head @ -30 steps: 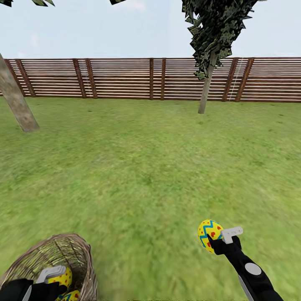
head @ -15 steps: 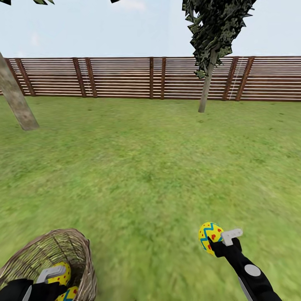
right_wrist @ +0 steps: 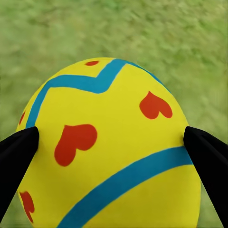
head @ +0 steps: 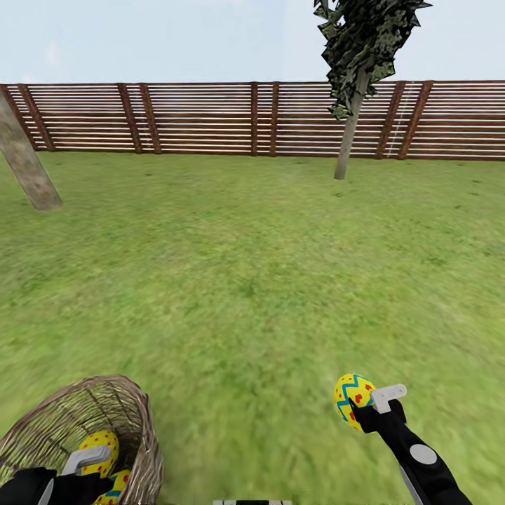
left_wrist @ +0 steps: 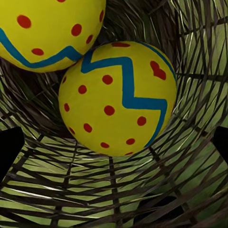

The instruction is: Take the three Easter eggs out of the wicker basket on the lawn in the garden, then place them on the lawn next to a single tree (choose any tree) so that all three eggs are next to the same tree and none are left in the basket.

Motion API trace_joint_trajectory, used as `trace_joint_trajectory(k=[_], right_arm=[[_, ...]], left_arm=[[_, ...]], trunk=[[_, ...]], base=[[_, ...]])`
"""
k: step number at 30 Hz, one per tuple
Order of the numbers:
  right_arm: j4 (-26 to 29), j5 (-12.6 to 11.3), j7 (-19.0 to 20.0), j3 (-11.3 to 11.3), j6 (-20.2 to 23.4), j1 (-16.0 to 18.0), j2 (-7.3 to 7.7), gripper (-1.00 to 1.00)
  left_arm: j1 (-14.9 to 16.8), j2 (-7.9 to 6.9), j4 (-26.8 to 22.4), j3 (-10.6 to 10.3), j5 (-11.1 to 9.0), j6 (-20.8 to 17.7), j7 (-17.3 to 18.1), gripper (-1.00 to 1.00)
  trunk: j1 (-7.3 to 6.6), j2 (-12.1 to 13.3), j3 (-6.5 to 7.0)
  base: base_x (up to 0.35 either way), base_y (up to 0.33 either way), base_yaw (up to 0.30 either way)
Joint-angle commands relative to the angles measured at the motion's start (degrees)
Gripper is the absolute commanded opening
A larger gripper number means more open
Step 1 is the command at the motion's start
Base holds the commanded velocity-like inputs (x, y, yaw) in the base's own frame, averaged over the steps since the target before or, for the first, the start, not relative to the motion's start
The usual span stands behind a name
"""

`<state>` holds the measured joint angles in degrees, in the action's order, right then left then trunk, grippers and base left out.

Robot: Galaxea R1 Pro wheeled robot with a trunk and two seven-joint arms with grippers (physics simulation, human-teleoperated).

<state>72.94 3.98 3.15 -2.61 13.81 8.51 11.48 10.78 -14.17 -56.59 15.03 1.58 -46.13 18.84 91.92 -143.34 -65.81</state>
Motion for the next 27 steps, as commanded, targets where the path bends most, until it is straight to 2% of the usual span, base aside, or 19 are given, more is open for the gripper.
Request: trace_joint_trajectory(k=[1, 6, 13, 17, 22, 27], right_arm=[[0.1, 0.4, 0.2, 0.0, 0.3, 0.0, 0.03, -1.00], [0.1, 0.4, 0.2, 0.0, 0.3, 0.0, 0.03, -1.00], [0.1, 0.5, 0.3, -0.1, 0.3, 0.0, -0.08, -1.00], [0.0, 0.5, 0.1, -2.3, 0.3, 0.0, -0.06, -1.00], [0.1, 0.5, 0.0, -2.7, 0.3, 0.0, 0.01, -1.00], [0.1, 0.4, 0.0, -2.5, 0.3, 0.0, 0.04, -1.00]], left_arm=[[0.0, 0.02, -0.1, 0.1, 0.1, -0.3, 0.3, 1.00], [0.0, 0.01, -0.2, 0.2, 0.0, -0.3, 0.5, 1.00], [0.0, -0.07, -0.2, 0.3, -0.1, -0.3, 0.6, 1.00], [0.0, -0.07, -0.2, 0.3, -0.1, -0.3, 0.6, 1.00], [0.0, -0.01, -0.3, 0.3, -0.1, -0.3, 0.6, 1.00], [0.0, -0.01, -0.3, 0.3, -0.1, -0.3, 0.6, 1.00]], trunk=[[-0.01, 0.0, -0.05], [-0.01, 0.0, -0.05], [-0.01, 0.0, -0.05], [-0.01, 0.0, -0.05], [-0.01, 0.0, -0.05], [0.12, -0.1, -1.16]], base=[[0.000, 0.000, 0.000], [0.008, 0.000, 0.000], [0.167, 0.000, 0.000], [0.005, 0.000, 0.000], [0.000, 0.000, 0.000], [0.000, 0.000, 0.000]])
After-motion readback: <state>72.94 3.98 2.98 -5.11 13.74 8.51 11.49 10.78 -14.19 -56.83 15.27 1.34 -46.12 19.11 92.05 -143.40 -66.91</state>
